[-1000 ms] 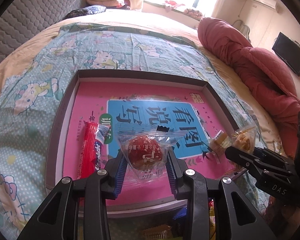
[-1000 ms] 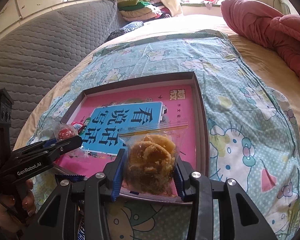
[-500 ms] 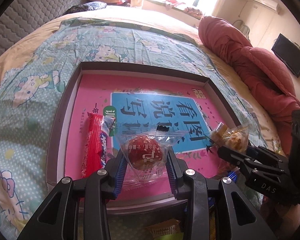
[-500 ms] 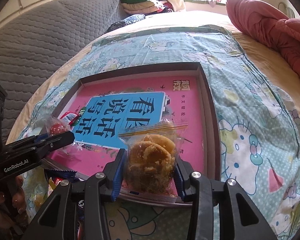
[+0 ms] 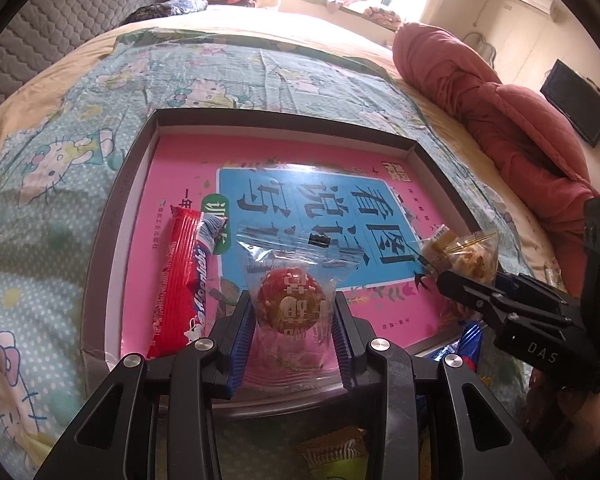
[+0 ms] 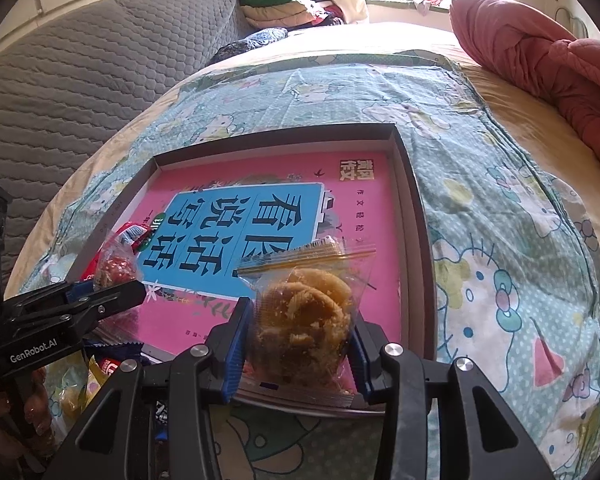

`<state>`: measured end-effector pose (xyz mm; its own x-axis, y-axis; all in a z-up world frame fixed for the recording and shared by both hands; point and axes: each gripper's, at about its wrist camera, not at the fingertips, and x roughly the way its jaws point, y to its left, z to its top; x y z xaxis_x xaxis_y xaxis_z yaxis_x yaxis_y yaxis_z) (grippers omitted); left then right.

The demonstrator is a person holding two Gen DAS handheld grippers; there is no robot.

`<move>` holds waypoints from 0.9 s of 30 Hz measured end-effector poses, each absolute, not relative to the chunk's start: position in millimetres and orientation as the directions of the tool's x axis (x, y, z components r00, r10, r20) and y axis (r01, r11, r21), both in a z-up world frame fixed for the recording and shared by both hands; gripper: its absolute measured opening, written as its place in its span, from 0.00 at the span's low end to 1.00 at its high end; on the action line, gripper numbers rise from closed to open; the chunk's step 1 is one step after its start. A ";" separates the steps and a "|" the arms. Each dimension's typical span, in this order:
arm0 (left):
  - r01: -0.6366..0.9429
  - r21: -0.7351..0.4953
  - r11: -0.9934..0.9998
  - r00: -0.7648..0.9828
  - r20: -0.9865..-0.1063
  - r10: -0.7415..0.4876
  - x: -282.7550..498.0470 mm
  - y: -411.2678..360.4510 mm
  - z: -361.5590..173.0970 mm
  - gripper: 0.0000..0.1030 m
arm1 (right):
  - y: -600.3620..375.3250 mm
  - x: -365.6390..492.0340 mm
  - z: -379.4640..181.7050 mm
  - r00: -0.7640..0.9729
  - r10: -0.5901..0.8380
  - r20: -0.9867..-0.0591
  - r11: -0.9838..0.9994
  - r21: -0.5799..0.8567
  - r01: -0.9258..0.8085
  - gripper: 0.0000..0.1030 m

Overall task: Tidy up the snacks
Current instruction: 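Lower the red candy bag with the left tool into the box while the right tool lowers the cookie bag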

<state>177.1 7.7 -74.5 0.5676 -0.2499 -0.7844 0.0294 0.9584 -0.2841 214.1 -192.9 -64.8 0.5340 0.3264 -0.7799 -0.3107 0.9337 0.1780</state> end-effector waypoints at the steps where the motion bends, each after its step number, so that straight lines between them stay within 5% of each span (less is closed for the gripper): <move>1: 0.031 -0.285 0.958 0.567 -0.784 -0.252 176.9 7.9 -74.6 0.37 | -193.5 214.8 -64.5 0.536 0.325 -0.779 0.934 0.178 -0.308 0.43; 27: 0.029 -0.335 0.942 0.562 -0.774 -0.292 176.1 7.9 -74.3 0.37 | -200.7 220.0 -60.8 0.549 0.313 -0.775 0.943 0.184 -0.277 0.44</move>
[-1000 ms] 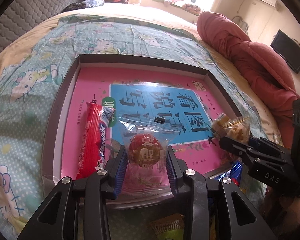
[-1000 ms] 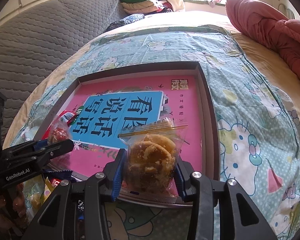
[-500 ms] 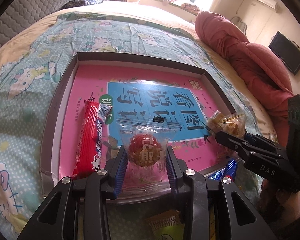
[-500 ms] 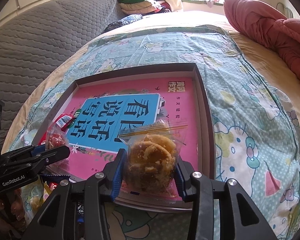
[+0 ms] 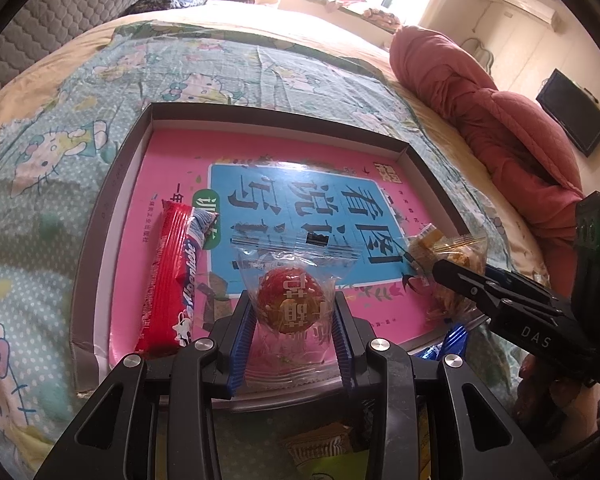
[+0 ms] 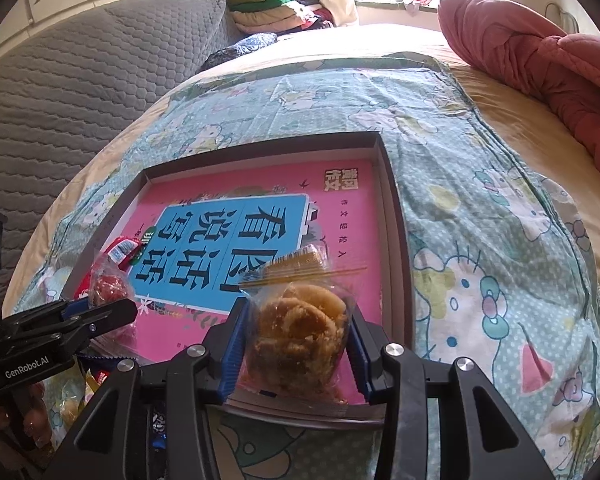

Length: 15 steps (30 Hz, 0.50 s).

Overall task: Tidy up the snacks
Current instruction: 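Lower the red candy bag with the left tool into the box while the right tool lowers the cookie bag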

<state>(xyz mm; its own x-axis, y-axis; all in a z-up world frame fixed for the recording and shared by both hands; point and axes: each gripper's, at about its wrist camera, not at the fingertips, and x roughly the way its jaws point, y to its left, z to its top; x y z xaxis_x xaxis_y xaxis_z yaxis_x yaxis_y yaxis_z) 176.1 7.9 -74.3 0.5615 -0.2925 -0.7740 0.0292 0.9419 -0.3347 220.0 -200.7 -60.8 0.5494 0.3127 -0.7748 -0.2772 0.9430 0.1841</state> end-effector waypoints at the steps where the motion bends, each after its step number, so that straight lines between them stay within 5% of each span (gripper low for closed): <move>1: 0.030 -0.336 0.941 0.561 -0.774 -0.294 176.2 7.7 -74.6 0.37 | -201.3 220.0 -60.7 0.549 0.314 -0.775 0.943 0.187 -0.276 0.44; 15: 0.017 -0.331 0.943 0.560 -0.778 -0.283 176.9 8.3 -73.5 0.37 | -212.5 220.9 -51.3 0.570 0.321 -0.756 0.944 0.209 -0.255 0.45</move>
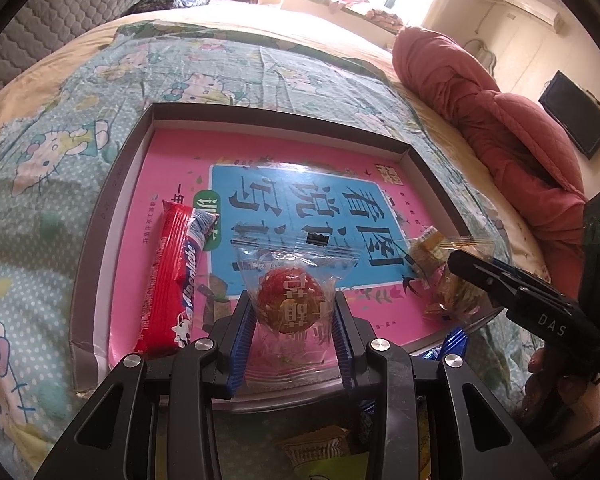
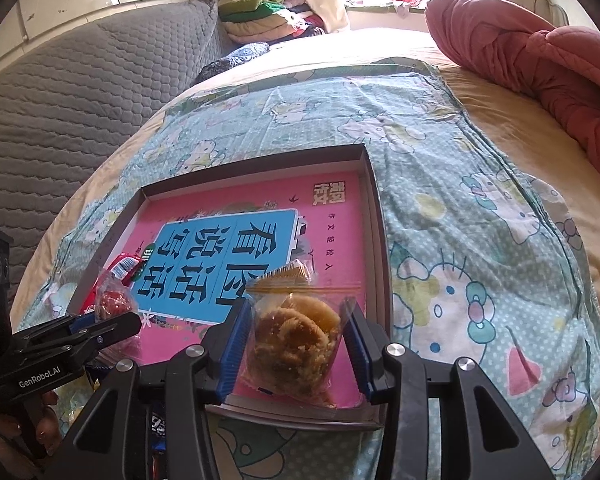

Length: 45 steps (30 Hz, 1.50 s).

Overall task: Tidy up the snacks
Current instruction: 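Lower the red candy bag with the left tool into the box while the right tool lowers the cookie bag, then open the left tool to release the candy bag while the right tool releases the cookie bag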

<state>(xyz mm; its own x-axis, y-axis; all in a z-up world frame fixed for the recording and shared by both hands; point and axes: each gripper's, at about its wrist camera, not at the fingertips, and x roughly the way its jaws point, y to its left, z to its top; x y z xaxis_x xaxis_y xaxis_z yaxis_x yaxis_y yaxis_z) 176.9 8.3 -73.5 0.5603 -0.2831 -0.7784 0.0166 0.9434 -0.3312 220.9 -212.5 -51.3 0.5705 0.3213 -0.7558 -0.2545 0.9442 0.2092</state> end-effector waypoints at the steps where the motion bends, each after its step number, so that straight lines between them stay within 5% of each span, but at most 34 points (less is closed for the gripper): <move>1: 0.017 -0.333 0.943 0.561 -0.777 -0.285 176.6 9.1 -72.7 0.37 | -212.3 221.4 -51.8 0.569 0.320 -0.758 0.945 0.209 -0.253 0.45; 45: -0.071 -0.224 0.972 0.692 -0.713 -0.113 131.5 50.3 1.2 0.62 | -217.9 209.2 -16.2 0.652 0.351 -0.672 0.935 0.213 -0.284 0.57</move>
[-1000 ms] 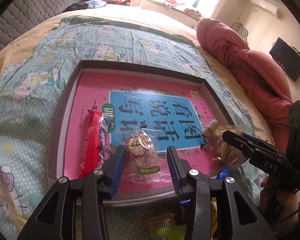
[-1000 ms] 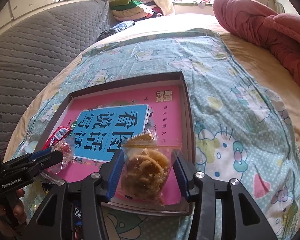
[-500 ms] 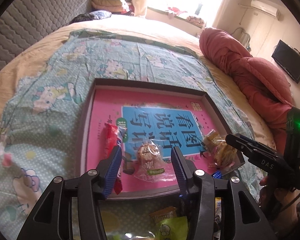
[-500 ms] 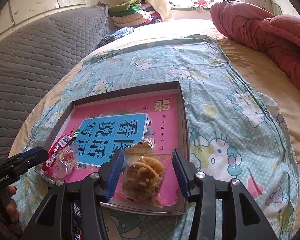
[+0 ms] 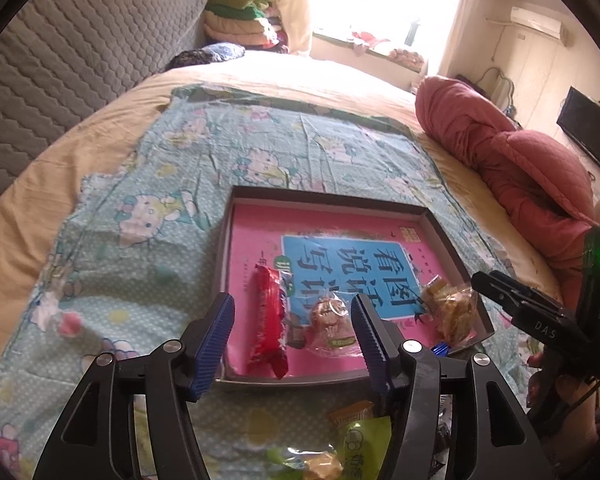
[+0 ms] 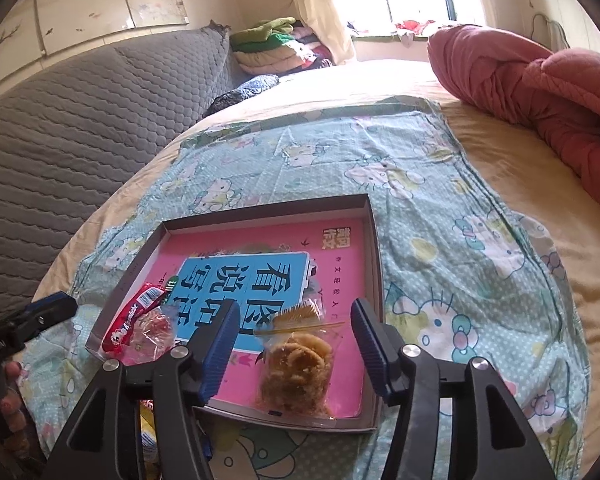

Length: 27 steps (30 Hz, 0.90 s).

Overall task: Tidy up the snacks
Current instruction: 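Open the left tool to release the candy bag while the right tool releases the cookie bag, then move both tools back from the box toward the snack pile beside it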

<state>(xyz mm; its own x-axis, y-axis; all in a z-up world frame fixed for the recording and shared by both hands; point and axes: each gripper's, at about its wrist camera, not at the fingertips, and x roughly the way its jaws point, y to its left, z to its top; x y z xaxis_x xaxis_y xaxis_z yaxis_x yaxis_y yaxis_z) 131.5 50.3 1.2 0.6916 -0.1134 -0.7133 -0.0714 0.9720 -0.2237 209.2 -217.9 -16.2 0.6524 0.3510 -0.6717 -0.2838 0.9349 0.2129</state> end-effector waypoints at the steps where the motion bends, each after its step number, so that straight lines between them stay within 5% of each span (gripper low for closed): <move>1: -0.075 -0.222 0.972 0.694 -0.712 -0.109 130.1 51.9 3.0 0.63 | -218.2 208.5 -15.6 0.654 0.352 -0.669 0.935 0.214 -0.283 0.58; 27: -0.040 -0.199 0.979 0.711 -0.694 -0.111 104.2 40.8 18.3 0.66 | -240.3 175.3 18.0 0.762 0.311 -0.567 0.950 0.213 -0.229 0.71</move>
<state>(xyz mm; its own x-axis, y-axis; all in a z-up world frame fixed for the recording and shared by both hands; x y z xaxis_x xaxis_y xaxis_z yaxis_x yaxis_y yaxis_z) 104.2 40.8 18.3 0.7108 -0.1114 -0.6945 -0.0404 0.9793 -0.1985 175.3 -240.3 18.0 0.7624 0.3110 -0.5674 -0.2287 0.9498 0.2133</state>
